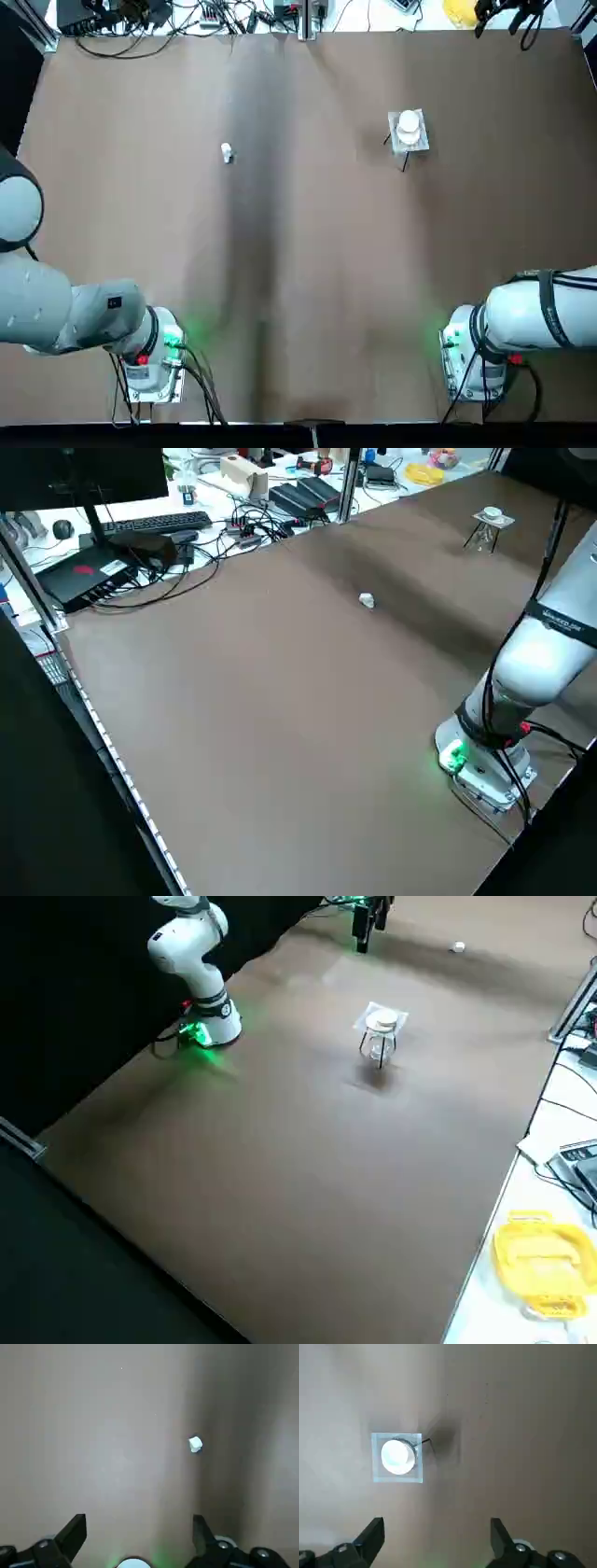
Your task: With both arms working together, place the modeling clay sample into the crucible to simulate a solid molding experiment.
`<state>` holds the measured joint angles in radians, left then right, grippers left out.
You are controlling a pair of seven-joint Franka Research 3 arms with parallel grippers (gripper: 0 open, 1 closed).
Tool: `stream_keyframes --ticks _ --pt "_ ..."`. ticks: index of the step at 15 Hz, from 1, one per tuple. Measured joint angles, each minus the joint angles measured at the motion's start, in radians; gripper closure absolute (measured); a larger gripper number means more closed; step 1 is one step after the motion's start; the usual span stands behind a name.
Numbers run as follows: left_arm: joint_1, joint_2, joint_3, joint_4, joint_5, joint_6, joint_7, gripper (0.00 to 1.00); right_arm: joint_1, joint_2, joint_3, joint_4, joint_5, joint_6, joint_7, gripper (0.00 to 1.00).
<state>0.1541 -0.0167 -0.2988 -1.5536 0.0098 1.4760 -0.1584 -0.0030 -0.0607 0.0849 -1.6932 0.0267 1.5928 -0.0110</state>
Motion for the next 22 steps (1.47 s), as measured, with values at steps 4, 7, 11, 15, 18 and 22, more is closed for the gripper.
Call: stream_keyframes --ticks 4,7,11,15,18,22 --pt "0.004 0.001 0.000 0.000 0.000 0.001 0.000 0.00 0.000 0.000 -0.003 0.000 0.000 0.015 0.000 0.00" --pt "-0.002 0.025 -0.008 -0.008 -0.001 0.006 -0.002 0.00 0.004 0.002 -0.002 -0.003 0.000 0.013 -0.001 0.01" --pt "-0.040 0.130 -0.010 -0.040 -0.001 0.031 -0.015 0.00 0.084 0.072 0.002 -0.029 0.000 0.041 -0.003 0.01" --pt "-0.080 0.263 -0.011 -0.050 0.019 0.143 -0.069 0.00 0.118 0.218 0.006 -0.036 0.011 0.151 0.000 0.12" --pt "-0.086 0.383 -0.016 -0.074 0.017 0.331 -0.071 0.00 0.118 0.318 0.004 -0.036 0.064 0.188 -0.001 0.41" --pt "-0.153 0.467 -0.021 -0.244 0.017 0.696 -0.133 0.00 0.112 0.369 0.000 -0.036 0.079 0.197 -0.001 0.69"
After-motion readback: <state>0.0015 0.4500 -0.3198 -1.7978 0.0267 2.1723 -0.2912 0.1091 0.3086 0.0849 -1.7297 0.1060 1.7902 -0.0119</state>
